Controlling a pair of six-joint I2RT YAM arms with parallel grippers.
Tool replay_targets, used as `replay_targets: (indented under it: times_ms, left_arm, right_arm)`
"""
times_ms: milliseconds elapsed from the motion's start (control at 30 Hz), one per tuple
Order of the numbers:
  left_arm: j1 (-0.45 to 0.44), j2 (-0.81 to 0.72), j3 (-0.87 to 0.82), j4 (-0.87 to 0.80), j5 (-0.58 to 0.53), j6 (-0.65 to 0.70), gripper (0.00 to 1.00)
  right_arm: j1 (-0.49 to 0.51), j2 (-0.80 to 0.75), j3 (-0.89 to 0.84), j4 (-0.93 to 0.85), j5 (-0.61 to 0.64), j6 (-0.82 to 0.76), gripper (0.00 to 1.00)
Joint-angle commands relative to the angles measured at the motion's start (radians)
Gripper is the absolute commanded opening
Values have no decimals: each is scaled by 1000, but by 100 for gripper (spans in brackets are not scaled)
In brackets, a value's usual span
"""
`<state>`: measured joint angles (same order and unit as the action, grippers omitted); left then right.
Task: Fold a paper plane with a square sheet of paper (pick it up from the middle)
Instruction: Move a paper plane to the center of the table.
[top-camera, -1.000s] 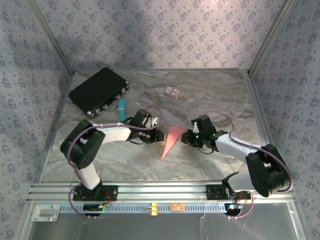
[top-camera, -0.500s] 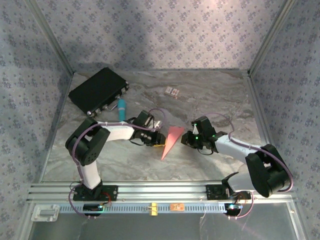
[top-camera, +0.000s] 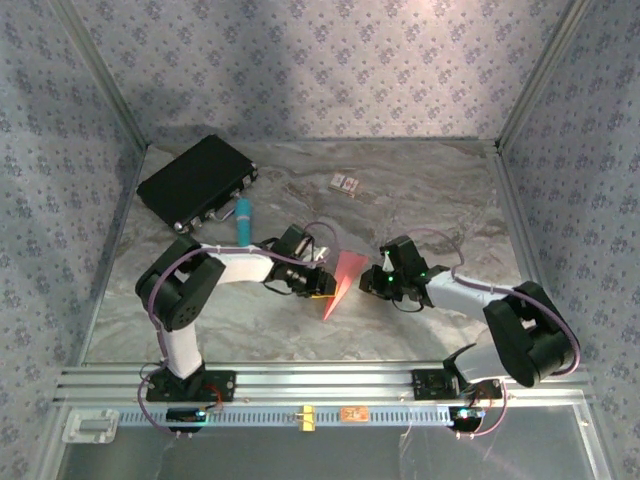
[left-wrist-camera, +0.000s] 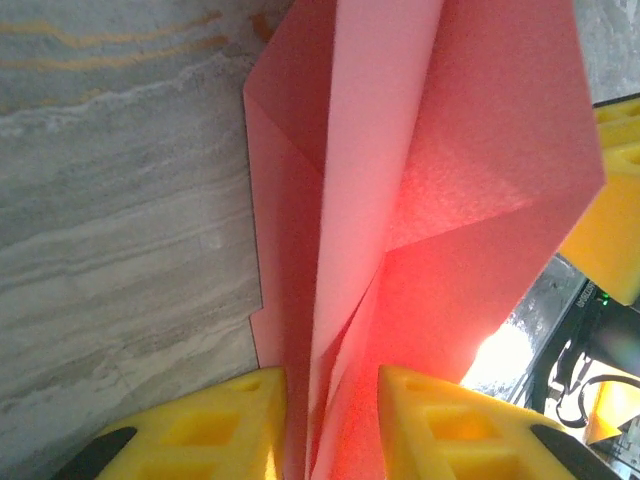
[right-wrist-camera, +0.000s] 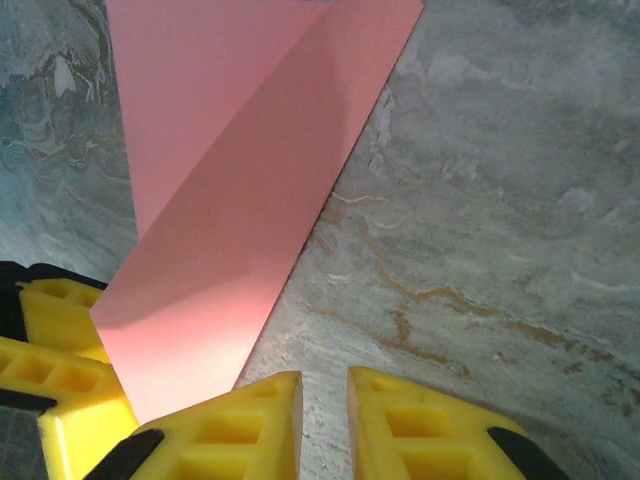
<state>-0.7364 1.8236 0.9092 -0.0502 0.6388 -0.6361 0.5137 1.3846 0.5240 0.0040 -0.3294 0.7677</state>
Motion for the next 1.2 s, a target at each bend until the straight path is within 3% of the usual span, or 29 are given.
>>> replay_targets:
  times_ms: [0, 267, 567, 1167]
  left_arm:
    - [-8, 9, 30, -43, -24, 29, 31]
    - [-26, 11, 57, -117, -88, 70, 32]
    - [-47, 20, 65, -40, 0, 44, 30]
    - [-61, 41, 59, 5, 20, 21, 28]
  right_arm:
    - [12, 12, -9, 38, -17, 13, 20]
    - [22, 25, -8, 75, -35, 12, 20]
    - [28, 31, -8, 83, -61, -13, 20]
    - [34, 57, -13, 68, -17, 14, 20]
